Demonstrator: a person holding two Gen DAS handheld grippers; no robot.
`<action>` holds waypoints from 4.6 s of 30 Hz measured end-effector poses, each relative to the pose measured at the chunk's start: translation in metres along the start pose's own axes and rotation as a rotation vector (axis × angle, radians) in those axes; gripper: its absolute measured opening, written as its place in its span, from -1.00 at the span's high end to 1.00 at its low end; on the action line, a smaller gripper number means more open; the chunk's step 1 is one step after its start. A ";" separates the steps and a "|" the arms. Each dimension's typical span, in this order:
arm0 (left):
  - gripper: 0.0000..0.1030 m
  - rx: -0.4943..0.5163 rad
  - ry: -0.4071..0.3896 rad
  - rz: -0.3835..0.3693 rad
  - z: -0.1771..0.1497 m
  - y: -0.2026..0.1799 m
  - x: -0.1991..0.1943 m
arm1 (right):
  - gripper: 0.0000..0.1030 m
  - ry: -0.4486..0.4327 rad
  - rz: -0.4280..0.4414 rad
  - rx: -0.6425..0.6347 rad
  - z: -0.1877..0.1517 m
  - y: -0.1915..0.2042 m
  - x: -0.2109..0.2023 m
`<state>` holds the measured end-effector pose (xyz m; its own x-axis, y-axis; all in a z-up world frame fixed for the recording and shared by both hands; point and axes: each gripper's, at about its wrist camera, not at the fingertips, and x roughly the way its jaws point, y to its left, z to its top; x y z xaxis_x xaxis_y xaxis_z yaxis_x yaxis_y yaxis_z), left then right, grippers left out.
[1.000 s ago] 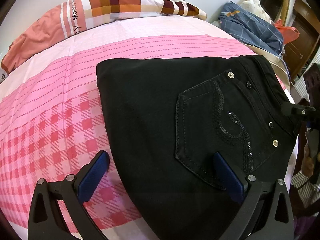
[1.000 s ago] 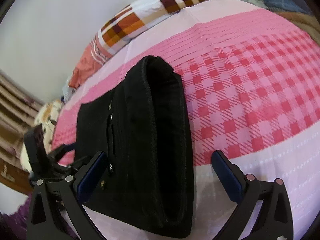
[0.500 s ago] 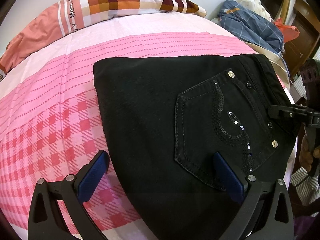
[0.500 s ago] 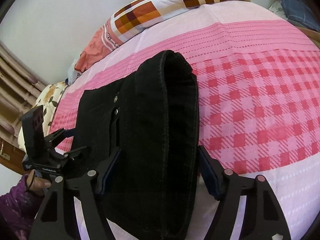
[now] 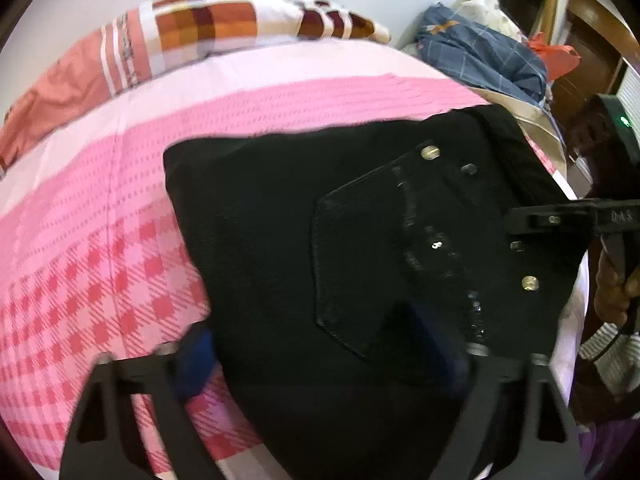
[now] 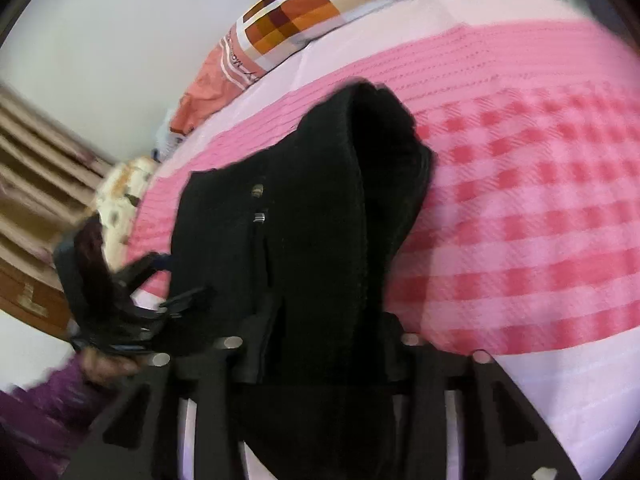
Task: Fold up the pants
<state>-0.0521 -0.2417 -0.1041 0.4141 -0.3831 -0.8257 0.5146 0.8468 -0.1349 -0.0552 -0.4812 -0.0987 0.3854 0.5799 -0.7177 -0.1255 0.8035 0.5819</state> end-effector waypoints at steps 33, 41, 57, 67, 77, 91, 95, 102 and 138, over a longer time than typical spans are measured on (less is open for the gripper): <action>0.61 -0.230 -0.144 -0.137 0.004 0.052 -0.076 | 0.43 -0.081 0.363 0.270 0.005 0.026 -0.012; 0.61 -0.283 -0.203 -0.063 0.005 0.093 -0.104 | 0.43 -0.057 0.411 0.211 0.041 0.067 0.017; 0.61 -0.341 -0.263 0.144 0.002 0.209 -0.140 | 0.43 0.036 0.508 0.156 0.117 0.159 0.132; 0.61 -0.359 -0.291 0.261 0.010 0.288 -0.142 | 0.43 0.063 0.527 0.107 0.166 0.208 0.209; 0.61 -0.391 -0.278 0.314 0.011 0.350 -0.125 | 0.43 0.087 0.510 0.098 0.191 0.230 0.270; 0.52 -0.403 -0.256 0.376 0.001 0.379 -0.103 | 0.43 0.093 0.428 0.089 0.188 0.218 0.296; 0.17 -0.427 -0.254 0.452 -0.006 0.383 -0.100 | 0.27 0.079 0.322 0.021 0.184 0.221 0.296; -0.69 -0.419 -0.281 0.589 -0.015 0.374 -0.109 | -0.18 -0.105 0.029 -0.166 0.172 0.246 0.263; -1.00 -0.396 -0.716 0.792 -0.023 0.219 -0.268 | -0.99 -0.438 -0.140 -0.354 0.087 0.344 0.129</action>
<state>-0.0673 0.0549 0.0755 0.9160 0.2966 -0.2702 -0.3036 0.9527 0.0168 0.0309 -0.1413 0.0419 0.7535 0.4156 -0.5095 -0.3149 0.9083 0.2753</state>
